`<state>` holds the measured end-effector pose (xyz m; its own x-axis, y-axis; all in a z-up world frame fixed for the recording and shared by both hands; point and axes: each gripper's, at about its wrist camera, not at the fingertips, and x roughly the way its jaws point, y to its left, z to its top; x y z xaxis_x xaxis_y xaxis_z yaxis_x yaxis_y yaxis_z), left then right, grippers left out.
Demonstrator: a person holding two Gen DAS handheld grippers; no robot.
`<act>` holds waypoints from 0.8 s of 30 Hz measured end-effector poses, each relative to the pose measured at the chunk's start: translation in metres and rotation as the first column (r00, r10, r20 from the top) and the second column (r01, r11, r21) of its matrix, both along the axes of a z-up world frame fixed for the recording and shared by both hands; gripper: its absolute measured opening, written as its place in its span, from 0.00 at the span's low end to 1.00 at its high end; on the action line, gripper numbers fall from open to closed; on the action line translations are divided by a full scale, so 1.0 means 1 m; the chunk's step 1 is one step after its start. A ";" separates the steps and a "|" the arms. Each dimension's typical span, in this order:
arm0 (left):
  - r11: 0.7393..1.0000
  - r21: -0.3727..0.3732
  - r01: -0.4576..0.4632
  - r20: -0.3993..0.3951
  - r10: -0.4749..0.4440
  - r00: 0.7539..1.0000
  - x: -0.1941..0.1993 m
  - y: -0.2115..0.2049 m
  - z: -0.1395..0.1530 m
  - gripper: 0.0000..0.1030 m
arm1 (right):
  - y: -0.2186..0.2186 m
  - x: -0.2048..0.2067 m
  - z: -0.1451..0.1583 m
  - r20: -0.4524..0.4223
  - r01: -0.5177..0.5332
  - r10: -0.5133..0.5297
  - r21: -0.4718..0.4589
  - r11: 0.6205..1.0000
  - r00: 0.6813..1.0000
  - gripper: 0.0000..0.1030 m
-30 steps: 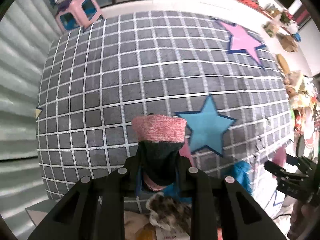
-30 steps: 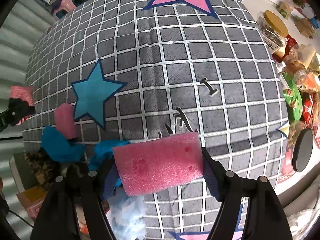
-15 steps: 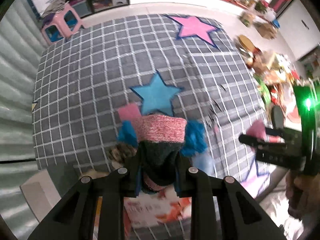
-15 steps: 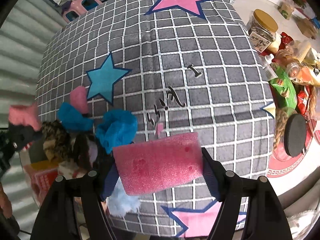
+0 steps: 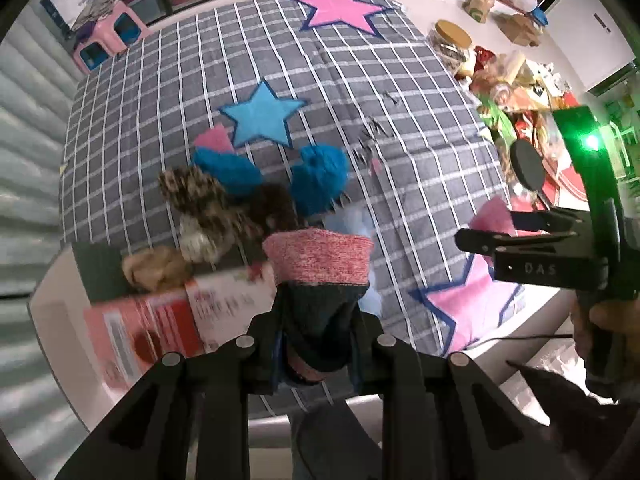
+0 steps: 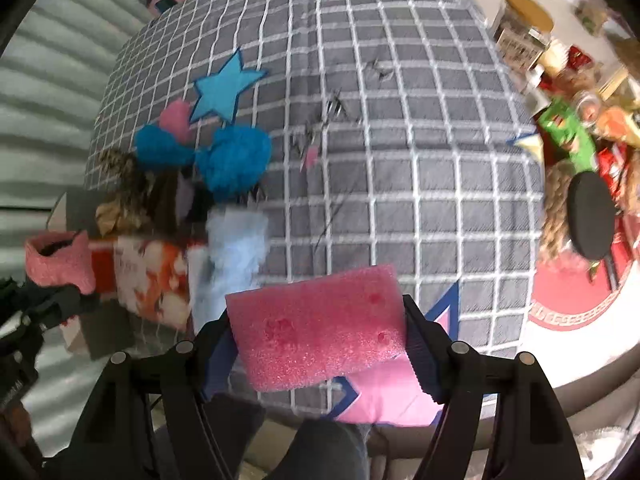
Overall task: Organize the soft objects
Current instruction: 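Lift the sock with left gripper while right gripper carries foam toward white box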
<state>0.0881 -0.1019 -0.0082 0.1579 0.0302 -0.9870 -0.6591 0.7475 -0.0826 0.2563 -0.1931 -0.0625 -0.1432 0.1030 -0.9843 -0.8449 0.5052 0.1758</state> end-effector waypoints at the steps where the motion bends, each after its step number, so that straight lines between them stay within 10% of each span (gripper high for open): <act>1: 1.000 -0.003 -0.009 -0.006 0.009 1.000 -0.002 -0.008 -0.001 0.26 | -0.004 -0.002 -0.003 -0.019 -0.012 0.012 -0.005 1.000 1.000 0.73; 24: 0.979 0.019 0.201 0.046 -0.202 0.978 -0.091 -0.054 -0.008 0.26 | -0.042 -0.130 -0.007 -0.013 0.057 -0.057 -0.020 0.998 0.998 0.73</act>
<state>-0.0033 -0.1564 -0.0163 0.2089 0.0073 -0.9779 -0.4907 0.8658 -0.0984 0.1264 -0.2347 -0.0693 -0.1506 0.0917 -0.9843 -0.8122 0.5562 0.1761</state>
